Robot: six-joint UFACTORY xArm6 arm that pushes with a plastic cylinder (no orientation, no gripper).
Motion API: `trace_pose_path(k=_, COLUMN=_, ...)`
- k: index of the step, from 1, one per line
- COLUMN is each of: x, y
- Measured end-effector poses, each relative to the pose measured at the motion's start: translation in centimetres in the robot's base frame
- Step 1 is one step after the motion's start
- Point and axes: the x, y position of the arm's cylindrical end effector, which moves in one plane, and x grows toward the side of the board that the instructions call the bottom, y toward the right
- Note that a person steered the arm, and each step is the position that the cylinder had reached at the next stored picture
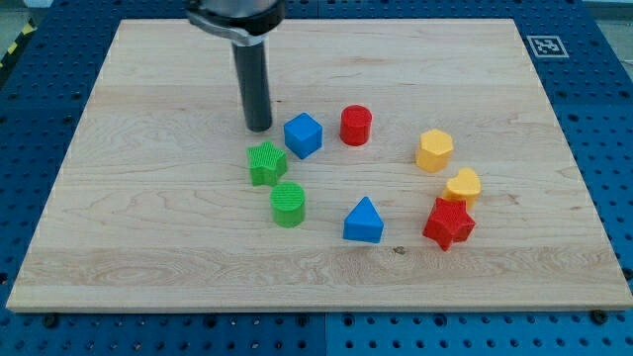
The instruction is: Slightly move the green star towards the green circle
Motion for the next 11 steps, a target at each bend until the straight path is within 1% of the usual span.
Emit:
trace_pose_path(k=2, x=3.5, y=-0.3)
trace_pose_path(k=4, x=5.4, y=-0.3)
trace_pose_path(k=5, x=5.8, y=-1.3)
trace_pose_path(k=6, x=6.9, y=-3.9)
trace_pose_path(k=7, x=6.9, y=-3.9)
trace_pose_path(k=10, x=6.9, y=0.4)
trace_pose_path(k=11, x=8.4, y=-0.5)
